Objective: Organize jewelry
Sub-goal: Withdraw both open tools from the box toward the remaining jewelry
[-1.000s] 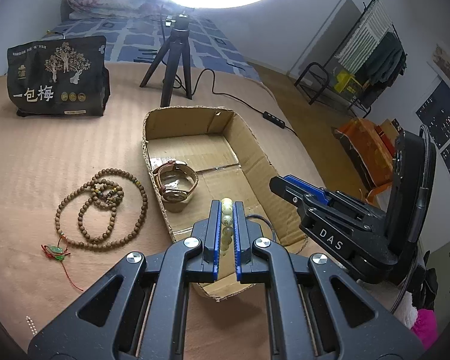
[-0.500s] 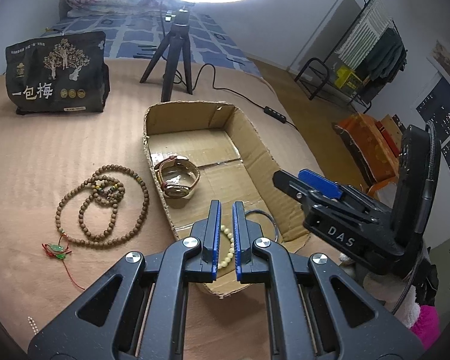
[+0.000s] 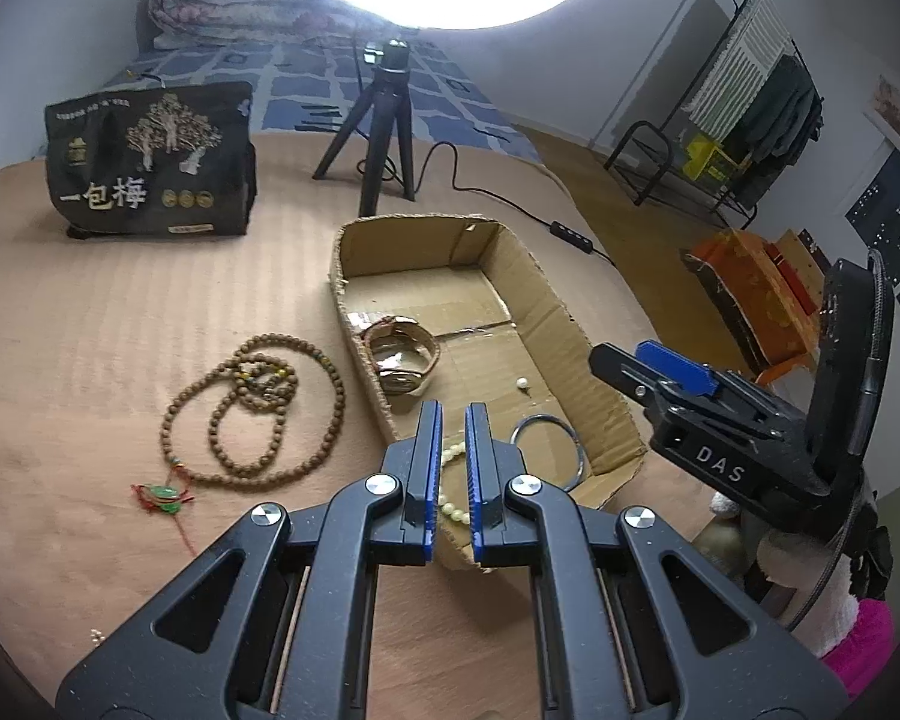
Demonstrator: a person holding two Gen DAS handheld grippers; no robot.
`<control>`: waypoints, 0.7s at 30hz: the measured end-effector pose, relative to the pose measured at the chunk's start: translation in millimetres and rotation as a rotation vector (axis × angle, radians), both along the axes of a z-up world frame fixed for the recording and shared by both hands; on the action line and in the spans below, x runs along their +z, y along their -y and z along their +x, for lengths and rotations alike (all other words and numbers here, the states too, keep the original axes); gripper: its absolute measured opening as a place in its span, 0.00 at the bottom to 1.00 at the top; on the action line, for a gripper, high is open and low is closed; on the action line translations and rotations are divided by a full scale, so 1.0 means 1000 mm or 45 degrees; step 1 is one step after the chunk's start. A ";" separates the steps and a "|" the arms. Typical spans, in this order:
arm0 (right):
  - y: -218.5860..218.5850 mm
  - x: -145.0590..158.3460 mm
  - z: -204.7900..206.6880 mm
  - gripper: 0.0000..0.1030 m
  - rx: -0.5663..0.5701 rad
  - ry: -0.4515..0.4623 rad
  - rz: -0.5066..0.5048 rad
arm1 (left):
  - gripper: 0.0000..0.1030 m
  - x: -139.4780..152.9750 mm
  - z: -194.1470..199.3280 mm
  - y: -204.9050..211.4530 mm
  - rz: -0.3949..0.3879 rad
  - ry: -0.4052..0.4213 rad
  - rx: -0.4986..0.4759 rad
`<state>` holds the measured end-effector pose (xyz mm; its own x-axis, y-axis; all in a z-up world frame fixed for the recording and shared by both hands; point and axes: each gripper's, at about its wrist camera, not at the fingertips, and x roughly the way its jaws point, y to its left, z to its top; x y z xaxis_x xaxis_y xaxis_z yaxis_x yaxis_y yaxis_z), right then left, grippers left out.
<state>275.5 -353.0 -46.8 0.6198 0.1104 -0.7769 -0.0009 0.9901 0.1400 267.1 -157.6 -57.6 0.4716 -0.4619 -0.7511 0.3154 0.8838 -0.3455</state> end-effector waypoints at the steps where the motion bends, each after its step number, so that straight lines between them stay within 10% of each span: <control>1: -0.001 0.001 -0.001 0.55 0.002 0.003 -0.002 | 0.05 0.002 -0.002 -0.002 0.011 0.010 0.002; 4: -0.008 0.006 -0.006 0.58 0.016 0.016 -0.013 | 0.07 0.009 -0.008 -0.015 0.037 0.039 0.014; 7: -0.013 0.011 -0.012 0.64 0.025 0.032 -0.005 | 0.31 0.014 -0.014 -0.031 0.049 0.068 0.035; 21: -0.084 0.032 -0.035 0.90 0.206 0.114 0.011 | 0.33 0.024 -0.049 -0.135 0.126 0.112 0.177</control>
<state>240.7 -269.0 -14.4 0.6601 0.2205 -0.7181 -0.1727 0.9749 0.1406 218.2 -22.9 -33.1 0.5914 -0.3136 -0.7429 0.2131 0.9493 -0.2312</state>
